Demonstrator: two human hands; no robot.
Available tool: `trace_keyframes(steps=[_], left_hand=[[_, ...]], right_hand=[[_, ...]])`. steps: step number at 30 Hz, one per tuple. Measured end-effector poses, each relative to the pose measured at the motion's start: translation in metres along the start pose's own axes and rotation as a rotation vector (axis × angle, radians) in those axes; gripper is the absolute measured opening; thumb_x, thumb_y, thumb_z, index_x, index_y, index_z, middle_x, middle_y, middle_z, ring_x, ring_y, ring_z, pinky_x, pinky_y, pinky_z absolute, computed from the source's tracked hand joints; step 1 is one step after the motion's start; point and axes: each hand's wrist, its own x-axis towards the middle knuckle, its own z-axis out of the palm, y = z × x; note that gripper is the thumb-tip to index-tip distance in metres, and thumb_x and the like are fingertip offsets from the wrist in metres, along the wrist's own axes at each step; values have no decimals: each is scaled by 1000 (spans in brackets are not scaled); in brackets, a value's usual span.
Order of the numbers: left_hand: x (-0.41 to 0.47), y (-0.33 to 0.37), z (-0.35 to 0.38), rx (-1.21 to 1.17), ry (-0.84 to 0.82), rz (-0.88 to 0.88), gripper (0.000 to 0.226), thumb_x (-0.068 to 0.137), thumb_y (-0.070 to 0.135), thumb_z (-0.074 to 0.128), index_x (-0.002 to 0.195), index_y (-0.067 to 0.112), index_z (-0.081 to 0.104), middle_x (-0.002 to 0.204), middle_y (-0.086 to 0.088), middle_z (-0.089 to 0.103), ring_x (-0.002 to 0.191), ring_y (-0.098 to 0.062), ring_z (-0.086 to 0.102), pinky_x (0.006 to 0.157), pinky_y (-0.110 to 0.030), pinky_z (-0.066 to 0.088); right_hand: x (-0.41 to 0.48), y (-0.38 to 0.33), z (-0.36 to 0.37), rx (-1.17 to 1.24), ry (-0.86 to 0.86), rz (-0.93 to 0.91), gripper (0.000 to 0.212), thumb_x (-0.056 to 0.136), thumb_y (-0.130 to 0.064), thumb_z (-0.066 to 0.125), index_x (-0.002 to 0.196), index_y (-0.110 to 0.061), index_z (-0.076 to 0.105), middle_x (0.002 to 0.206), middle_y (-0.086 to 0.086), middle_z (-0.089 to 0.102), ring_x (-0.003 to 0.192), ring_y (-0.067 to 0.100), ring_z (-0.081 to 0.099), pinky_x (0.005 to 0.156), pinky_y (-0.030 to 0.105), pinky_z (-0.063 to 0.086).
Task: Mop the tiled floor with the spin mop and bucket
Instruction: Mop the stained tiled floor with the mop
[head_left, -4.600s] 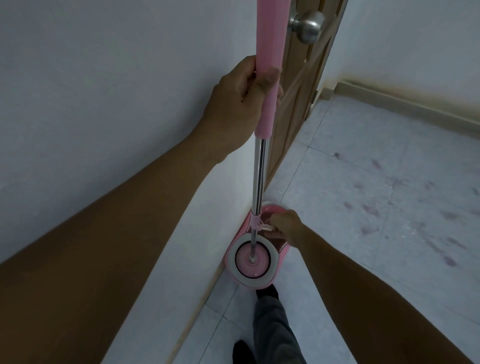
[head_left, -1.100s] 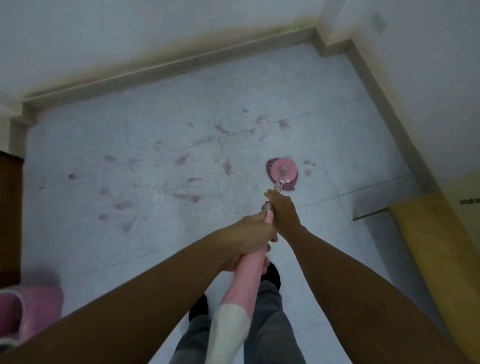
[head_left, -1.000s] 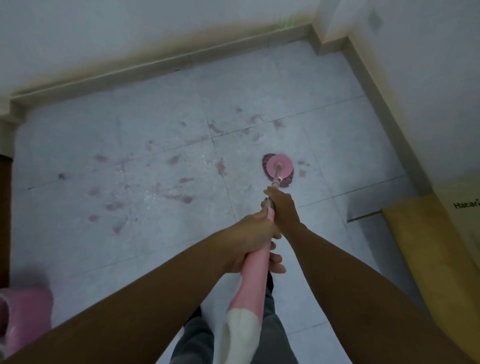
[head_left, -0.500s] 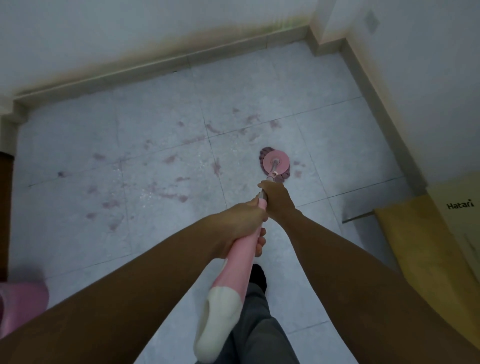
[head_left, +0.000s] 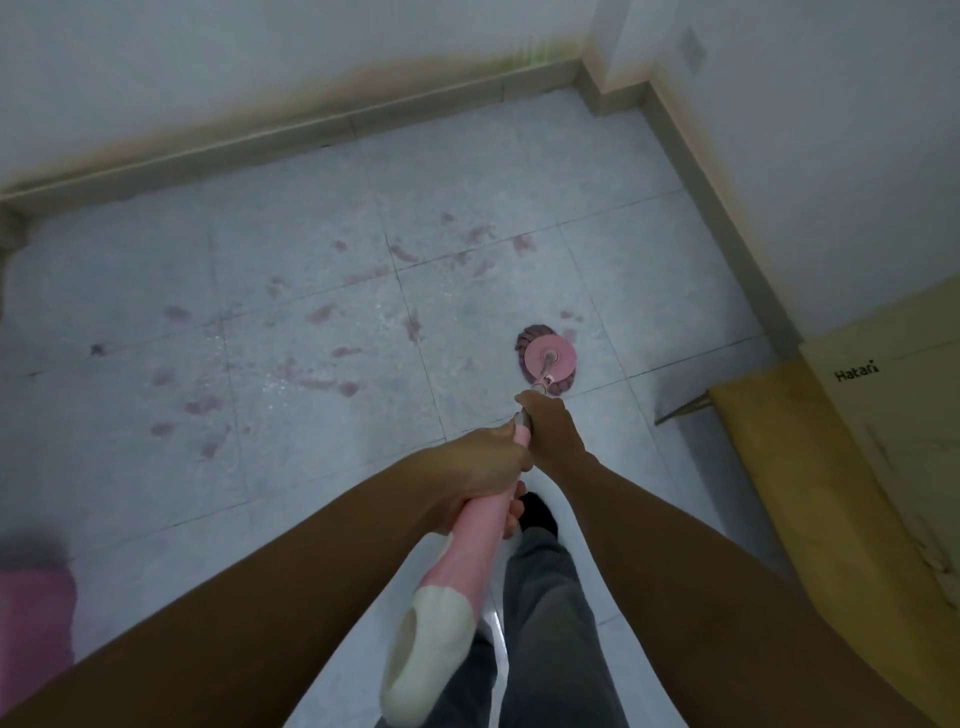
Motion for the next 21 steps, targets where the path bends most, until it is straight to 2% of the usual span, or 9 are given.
trace_keyframes(steps=[2, 6, 10, 13, 17, 21], left_hand=[[10, 13, 3, 25, 8, -4, 23, 98, 22, 52, 116, 30, 41, 75, -9, 56, 48, -15, 54, 44, -22, 50], [35, 53, 9, 47, 13, 12, 24, 98, 24, 53, 116, 34, 41, 79, -9, 56, 48, -15, 55, 45, -23, 51], [70, 102, 20, 37, 11, 28, 13, 99, 28, 53, 107, 34, 45, 84, -10, 56, 51, -16, 55, 45, -23, 50], [97, 137, 29, -14, 5, 38, 6, 100, 30, 51, 98, 35, 48, 89, -13, 56, 54, -18, 55, 47, -26, 51], [124, 171, 34, -206, -29, 31, 23, 99, 21, 52, 116, 35, 47, 90, -15, 56, 51, -18, 55, 46, -25, 52], [134, 189, 33, -317, -60, 23, 40, 100, 19, 51, 132, 41, 43, 79, -14, 58, 42, -15, 52, 40, -21, 49]], right_hand=[[14, 7, -5, 16, -5, 19, 36, 88, -26, 47, 118, -7, 57, 117, 18, 62, 103, 31, 60, 96, 47, 51], [56, 19, -26, -53, 91, -71, 34, 90, -12, 56, 122, -2, 60, 114, 18, 66, 103, 32, 63, 89, 44, 53], [113, 34, -64, -13, 101, -48, 35, 89, -16, 56, 122, -3, 59, 116, 17, 65, 103, 34, 64, 90, 46, 53], [151, 45, -89, -77, 161, -91, 35, 88, -15, 61, 120, -2, 60, 118, 17, 67, 101, 35, 65, 88, 46, 55], [197, 54, -115, -130, 201, -119, 39, 86, -16, 63, 123, -5, 61, 126, 12, 65, 105, 34, 65, 89, 42, 54], [218, 56, -125, -72, 211, -91, 38, 84, -13, 65, 121, -4, 62, 116, 16, 69, 99, 32, 67, 85, 42, 56]])
